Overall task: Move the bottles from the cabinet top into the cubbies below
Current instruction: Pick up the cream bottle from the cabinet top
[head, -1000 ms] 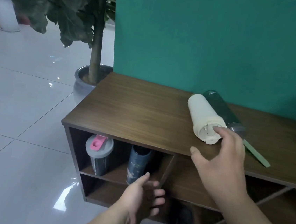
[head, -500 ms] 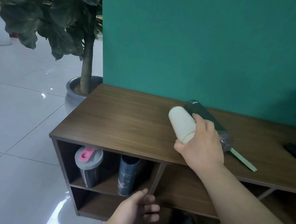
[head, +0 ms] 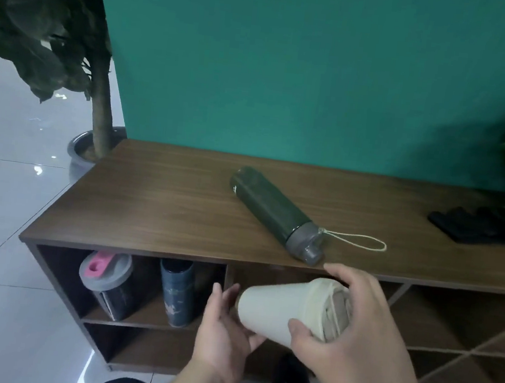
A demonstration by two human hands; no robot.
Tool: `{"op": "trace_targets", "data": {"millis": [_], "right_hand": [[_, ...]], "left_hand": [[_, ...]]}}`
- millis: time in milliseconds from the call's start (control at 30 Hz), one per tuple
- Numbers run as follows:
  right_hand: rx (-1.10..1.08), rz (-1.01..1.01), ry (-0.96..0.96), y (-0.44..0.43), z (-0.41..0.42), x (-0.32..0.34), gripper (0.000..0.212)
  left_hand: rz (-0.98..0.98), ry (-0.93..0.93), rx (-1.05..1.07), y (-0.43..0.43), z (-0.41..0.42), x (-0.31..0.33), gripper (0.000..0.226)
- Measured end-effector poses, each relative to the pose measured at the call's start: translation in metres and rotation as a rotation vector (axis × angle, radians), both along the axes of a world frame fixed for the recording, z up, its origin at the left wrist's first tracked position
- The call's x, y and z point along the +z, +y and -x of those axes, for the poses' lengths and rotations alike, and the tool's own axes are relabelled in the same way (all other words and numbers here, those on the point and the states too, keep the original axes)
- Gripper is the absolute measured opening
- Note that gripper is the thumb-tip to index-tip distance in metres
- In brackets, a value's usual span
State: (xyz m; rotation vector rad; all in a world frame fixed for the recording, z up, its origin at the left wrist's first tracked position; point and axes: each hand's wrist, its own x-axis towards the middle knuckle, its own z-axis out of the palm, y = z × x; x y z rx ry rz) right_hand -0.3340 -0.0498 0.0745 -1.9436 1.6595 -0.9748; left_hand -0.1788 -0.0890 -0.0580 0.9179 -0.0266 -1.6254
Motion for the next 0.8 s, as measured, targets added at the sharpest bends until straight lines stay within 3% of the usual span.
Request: {"op": "trace_targets", "data": {"millis": [133, 267, 400, 600, 733, 800], "right_hand": [[-0.082, -0.085, 0.005, -0.006, -0.001, -0.025, 0.069], [-0.131, -0.146, 0.003, -0.014, -0.012, -0.053, 0.08], [-0.072, -0.153, -0.063, -0.008, -0.023, -0.086, 0.095], [-0.033, -0.224, -0.081, -0.025, -0.024, -0.125, 0.098], [-0.11, -0.308, -0.056, -0.062, -0.032, -0.139, 0.076], [-0.145, -0.336, -0.027, -0.081, -0.035, -0.15, 0.067]], "left_hand": [[-0.059, -0.091, -0.243, 0.009, 0.017, -0.017, 0.048], [-0.109, -0.017, -0.228, 0.0, 0.017, -0.041, 0.05], [-0.175, 0.1, -0.37, -0.013, 0.019, -0.07, 0.063], [-0.321, 0.091, -0.384, -0.039, 0.023, -0.12, 0.064], [-0.325, 0.058, -0.379, -0.048, 0.023, -0.12, 0.047], [-0.347, 0.091, -0.278, -0.056, 0.022, -0.123, 0.042]]}}
